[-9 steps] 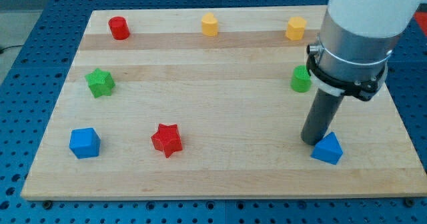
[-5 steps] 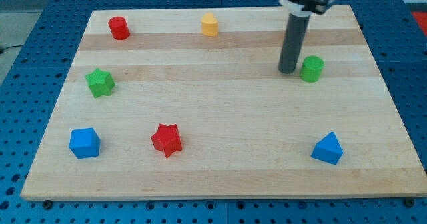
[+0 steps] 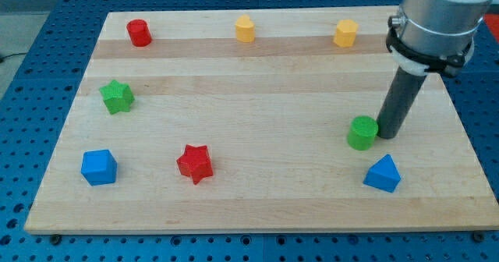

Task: Push the green circle into the blue triangle

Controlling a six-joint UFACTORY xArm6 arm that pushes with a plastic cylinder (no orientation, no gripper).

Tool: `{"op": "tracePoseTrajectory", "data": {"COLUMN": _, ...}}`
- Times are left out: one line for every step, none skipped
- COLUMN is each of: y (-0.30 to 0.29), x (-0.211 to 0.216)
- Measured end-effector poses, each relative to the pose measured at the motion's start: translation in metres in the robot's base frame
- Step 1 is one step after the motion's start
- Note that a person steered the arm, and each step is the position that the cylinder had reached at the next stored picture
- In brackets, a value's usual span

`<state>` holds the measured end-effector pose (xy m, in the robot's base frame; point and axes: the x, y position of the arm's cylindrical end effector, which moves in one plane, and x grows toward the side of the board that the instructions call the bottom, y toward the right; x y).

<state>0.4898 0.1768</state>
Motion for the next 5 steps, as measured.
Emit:
{"op": "tracePoseTrajectory", "data": {"y": 0.013, "x": -0.045}}
{"op": "tracePoseTrajectory", "data": {"y": -0.016, "x": -0.022}}
{"op": "tracePoseTrajectory", "data": {"y": -0.012, "x": 0.019}}
{"op": "tracePoseTrajectory", "data": {"y": 0.004, "x": 0.008}}
{"op": "tracePoseTrajectory", "data": {"y": -0.023, "x": -0.007}}
